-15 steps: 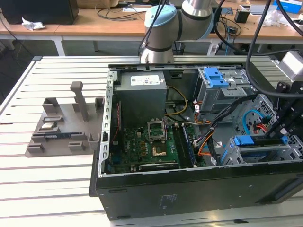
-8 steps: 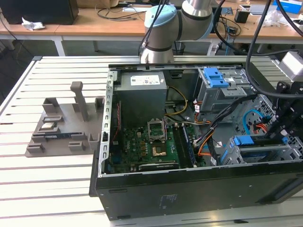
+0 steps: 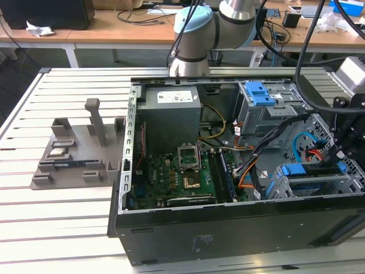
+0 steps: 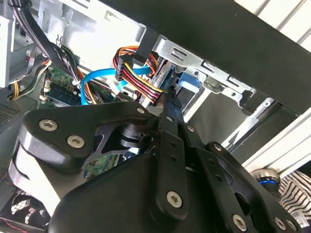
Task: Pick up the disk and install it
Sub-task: 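Insert the first disk wire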
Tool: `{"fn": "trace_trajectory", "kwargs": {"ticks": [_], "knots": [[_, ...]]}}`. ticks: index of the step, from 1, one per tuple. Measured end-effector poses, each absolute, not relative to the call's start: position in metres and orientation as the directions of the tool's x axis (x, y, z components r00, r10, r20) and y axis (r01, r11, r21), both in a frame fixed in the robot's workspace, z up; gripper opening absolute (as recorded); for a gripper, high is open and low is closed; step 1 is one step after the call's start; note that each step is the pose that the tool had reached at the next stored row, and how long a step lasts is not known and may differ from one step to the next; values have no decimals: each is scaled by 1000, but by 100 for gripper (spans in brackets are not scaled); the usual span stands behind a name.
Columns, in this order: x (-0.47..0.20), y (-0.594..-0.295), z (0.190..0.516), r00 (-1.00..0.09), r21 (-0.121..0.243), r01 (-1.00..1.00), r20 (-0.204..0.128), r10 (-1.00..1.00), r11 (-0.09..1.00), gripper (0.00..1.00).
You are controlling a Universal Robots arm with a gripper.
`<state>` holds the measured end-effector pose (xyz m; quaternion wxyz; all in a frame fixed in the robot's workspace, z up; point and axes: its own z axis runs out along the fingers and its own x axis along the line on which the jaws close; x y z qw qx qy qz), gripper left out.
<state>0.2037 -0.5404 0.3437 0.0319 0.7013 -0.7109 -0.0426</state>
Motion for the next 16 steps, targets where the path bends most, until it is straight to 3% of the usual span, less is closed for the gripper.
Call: {"fn": "trace_trajectory", "kwargs": {"ticks": [8, 12, 16], "knots": [[203, -541, 342, -15, 105, -994, -15, -1000, 13, 11], [203, -541, 375, -15, 105, -994, -14, -1000, 13, 11], [203, -541, 376, -15, 105, -994, -15, -1000, 13, 11]]}}
